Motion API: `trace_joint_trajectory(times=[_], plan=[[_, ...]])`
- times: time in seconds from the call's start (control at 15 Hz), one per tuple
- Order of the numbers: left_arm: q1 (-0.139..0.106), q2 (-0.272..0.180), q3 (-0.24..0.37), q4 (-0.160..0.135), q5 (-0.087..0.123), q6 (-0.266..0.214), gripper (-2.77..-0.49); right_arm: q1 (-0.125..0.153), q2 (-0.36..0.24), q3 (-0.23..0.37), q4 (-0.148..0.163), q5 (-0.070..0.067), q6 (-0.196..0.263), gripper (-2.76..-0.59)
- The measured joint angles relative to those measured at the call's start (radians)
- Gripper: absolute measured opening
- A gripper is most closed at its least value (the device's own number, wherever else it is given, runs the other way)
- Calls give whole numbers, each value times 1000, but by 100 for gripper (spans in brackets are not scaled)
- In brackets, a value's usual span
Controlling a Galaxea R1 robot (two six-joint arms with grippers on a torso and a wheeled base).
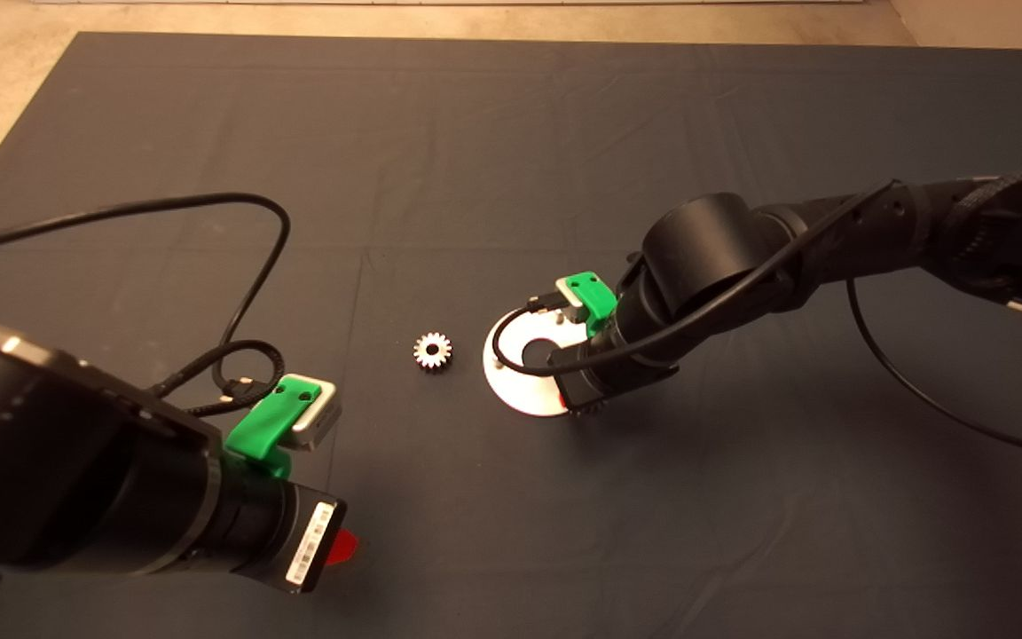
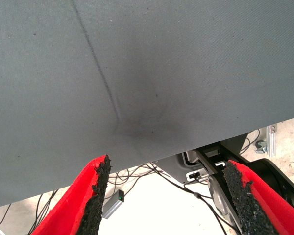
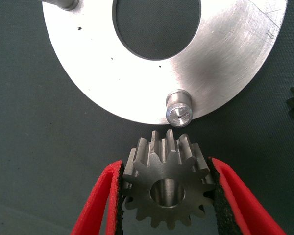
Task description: Install three planetary gears onto the carrier pins
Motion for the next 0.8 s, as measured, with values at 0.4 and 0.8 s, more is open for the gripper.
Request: trace_joint_trajectory(times=[0.4, 0.8], plan=[[0, 0, 0, 0, 0, 0, -162, 0, 0, -8, 0, 1, -15, -241], [0, 0, 0, 0, 0, 0, -162, 5, 15, -50, -1, 22, -51, -241]])
